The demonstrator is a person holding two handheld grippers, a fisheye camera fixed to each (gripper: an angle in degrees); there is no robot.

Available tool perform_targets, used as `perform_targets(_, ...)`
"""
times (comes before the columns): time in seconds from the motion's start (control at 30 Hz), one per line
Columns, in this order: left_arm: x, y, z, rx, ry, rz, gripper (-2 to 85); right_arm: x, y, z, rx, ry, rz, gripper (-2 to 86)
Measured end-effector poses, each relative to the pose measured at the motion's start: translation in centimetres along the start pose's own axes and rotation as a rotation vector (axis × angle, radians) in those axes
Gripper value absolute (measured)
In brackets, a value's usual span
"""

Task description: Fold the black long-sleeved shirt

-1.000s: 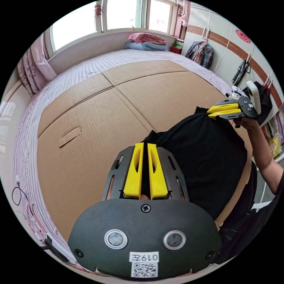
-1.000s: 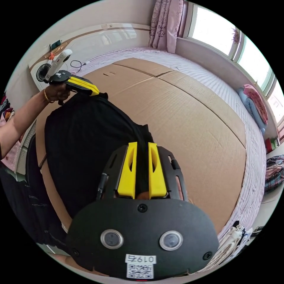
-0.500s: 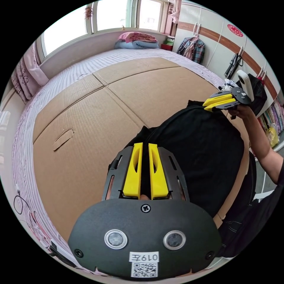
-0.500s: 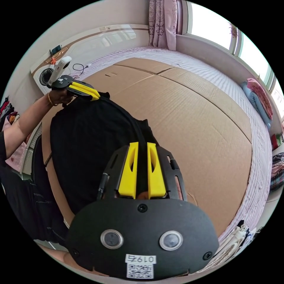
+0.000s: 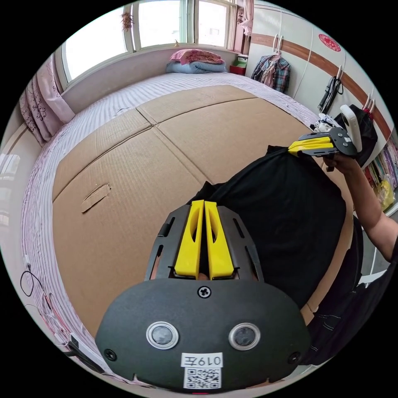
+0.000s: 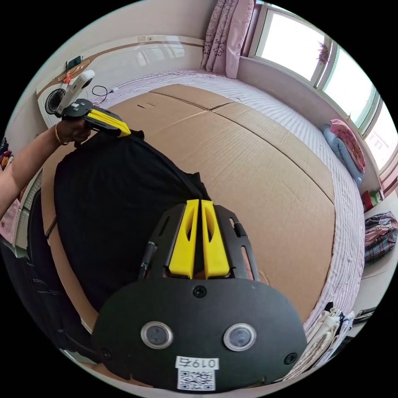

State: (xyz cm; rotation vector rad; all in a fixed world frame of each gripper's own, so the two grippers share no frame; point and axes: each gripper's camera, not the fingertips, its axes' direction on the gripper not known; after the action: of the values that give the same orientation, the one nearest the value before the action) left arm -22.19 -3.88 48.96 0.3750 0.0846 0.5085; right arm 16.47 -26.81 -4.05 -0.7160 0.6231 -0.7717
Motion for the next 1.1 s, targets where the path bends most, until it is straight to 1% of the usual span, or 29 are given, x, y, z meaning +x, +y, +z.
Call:
perform_targets(0.07, 0.0, 0.1, 0.2, -0.020, -0.012, 0.002, 0.8, -0.1, 0.8, 0.8, 0.007, -0.005, 0.002, -0.6)
perform_targets(0.23, -0.5, 0.8, -1.3, -0.001, -0.031, -0.018, 1.0, 0.4, 2.7, 0.4, 0.043, -0.041, 0.034, 0.2)
perform_targets(0.37, -2.4, 1.9, -3.7, 0.030, -0.053, -0.064, 0.9, 1.8, 5.1, -0.2, 0.067, -0.075, 0.058, 2.3)
perform_targets(0.47, -3.5, 3.2, -6.7, 0.105, -0.039, -0.092, 0.8, 1.9, 6.9, -1.6, 0.119, -0.062, 0.067, 0.5)
perform_targets(0.53, -3.4, 4.1, -8.9, 0.168, -0.041, -0.101, 0.7, 1.5, 8.0, -2.8, 0.167, 0.003, 0.083, -0.4)
perform_targets(0.63, -2.6, 5.8, -12.0, 0.243, -0.053, -0.115, 0.7, 1.1, 9.5, -4.6, 0.267, 0.011, 0.096, -0.8)
perform_targets(0.7, -1.0, 7.3, -14.0, 0.297, -0.062, -0.111, 0.7, 0.7, 9.9, -5.3, 0.279, 0.047, 0.122, -0.8)
perform_targets(0.77, 0.8, 8.2, -15.2, 0.320, -0.066, -0.093, 0.7, -0.8, 10.8, -6.8, 0.359, 0.066, 0.104, -0.9)
perform_targets(0.83, 2.9, 9.0, -15.9, 0.331, -0.035, -0.036, 0.8, -1.7, 11.3, -7.5, 0.362, 0.053, 0.091, -0.8)
perform_targets(0.87, 4.3, 9.5, -16.3, 0.338, -0.042, -0.005, 0.8, -2.4, 11.7, -7.9, 0.386, 0.094, 0.099, -0.7)
perform_targets(0.93, 5.6, 10.1, -16.6, 0.330, -0.091, -0.015, 0.8, -3.2, 12.3, -8.3, 0.417, 0.160, 0.135, -0.4)
perform_targets(1.0, 5.8, 10.5, -16.6, 0.306, -0.069, -0.026, 0.8, -3.3, 12.3, -7.9, 0.388, 0.138, 0.122, 0.5)
perform_targets(1.1, 5.0, 10.7, -15.9, 0.278, -0.031, -0.047, 0.8, -3.2, 12.1, -6.0, 0.312, 0.081, 0.091, 4.7)
